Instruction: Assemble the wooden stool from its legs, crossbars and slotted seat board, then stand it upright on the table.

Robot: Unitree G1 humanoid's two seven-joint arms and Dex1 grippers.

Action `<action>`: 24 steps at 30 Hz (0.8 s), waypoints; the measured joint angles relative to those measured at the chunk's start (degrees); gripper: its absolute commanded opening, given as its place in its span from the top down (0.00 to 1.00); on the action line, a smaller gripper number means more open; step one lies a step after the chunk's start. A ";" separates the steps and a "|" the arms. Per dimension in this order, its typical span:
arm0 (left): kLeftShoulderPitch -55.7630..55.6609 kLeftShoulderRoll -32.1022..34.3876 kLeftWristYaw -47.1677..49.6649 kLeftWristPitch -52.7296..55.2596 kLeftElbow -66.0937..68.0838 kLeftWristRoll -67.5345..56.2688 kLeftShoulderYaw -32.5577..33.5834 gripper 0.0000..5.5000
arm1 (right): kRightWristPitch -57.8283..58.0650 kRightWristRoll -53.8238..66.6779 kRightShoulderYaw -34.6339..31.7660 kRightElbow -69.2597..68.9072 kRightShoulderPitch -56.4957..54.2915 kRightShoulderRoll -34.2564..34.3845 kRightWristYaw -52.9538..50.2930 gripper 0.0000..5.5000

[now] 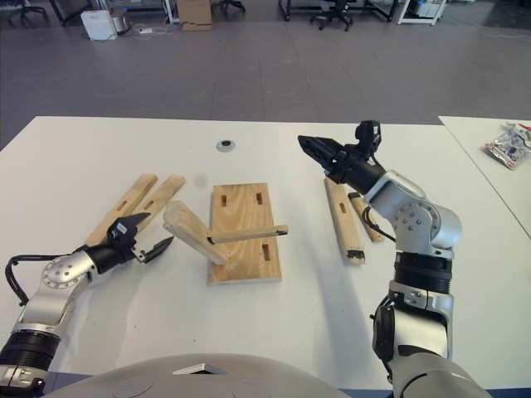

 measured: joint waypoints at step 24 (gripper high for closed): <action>-7.44 6.31 -6.55 25.90 -2.40 -0.59 -0.84 0.49 | 1.21 0.24 -0.04 -3.61 2.76 2.91 -2.93 0.34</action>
